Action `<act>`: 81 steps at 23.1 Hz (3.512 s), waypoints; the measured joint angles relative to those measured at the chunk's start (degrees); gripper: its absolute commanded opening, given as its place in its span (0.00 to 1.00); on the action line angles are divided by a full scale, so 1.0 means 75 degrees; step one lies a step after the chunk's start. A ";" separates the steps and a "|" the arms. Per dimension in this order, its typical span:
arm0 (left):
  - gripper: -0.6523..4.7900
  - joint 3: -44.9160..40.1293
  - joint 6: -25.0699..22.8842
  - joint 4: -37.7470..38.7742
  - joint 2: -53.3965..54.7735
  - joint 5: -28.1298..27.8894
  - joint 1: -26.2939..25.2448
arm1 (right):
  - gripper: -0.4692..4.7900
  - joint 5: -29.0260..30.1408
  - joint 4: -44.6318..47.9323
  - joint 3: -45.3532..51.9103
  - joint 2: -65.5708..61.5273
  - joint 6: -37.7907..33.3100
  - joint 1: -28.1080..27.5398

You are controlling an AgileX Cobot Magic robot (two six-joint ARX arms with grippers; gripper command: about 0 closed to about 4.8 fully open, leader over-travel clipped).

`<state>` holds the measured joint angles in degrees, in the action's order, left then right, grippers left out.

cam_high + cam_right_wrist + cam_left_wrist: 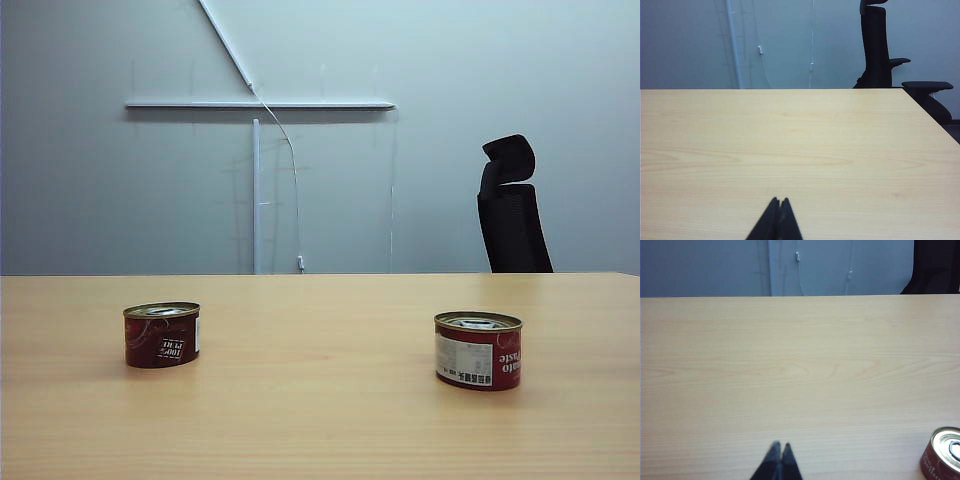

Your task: Stack a can of tomatoes on the right onto the can of tomatoes on the left.

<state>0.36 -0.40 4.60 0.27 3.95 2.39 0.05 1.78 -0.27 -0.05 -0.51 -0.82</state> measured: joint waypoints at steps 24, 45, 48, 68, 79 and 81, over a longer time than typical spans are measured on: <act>0.11 0.0000 0.0003 0.0041 0.1323 -0.0219 0.6650 | 0.16 0.2031 -0.0714 -0.0638 -0.0070 -0.2527 0.0370; 0.11 0.0000 0.0003 0.0050 0.1323 -0.0216 0.6878 | 1.00 0.0035 0.1230 -0.2541 -0.8979 0.0079 0.4424; 0.11 0.0000 0.0000 0.0050 0.1323 -0.0216 0.6878 | 1.00 0.0012 0.1647 -0.2541 -0.9495 0.0108 0.4424; 0.11 0.0000 0.0000 0.0050 0.1323 -0.0201 0.6257 | 0.55 0.0807 0.2314 -0.3698 -0.9876 0.0015 0.4482; 0.11 0.0000 0.0000 0.0047 0.1326 -0.0198 0.4596 | 0.55 0.2658 0.1029 -0.8259 -1.3531 0.0609 0.5546; 0.11 0.0000 0.0003 0.0047 0.1323 -0.0201 0.4476 | 0.55 0.2661 0.0527 -0.8760 -1.3921 0.0933 0.5866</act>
<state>0.36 -0.38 4.95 10.20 2.44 35.97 20.01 5.74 -65.98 -104.47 6.48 43.18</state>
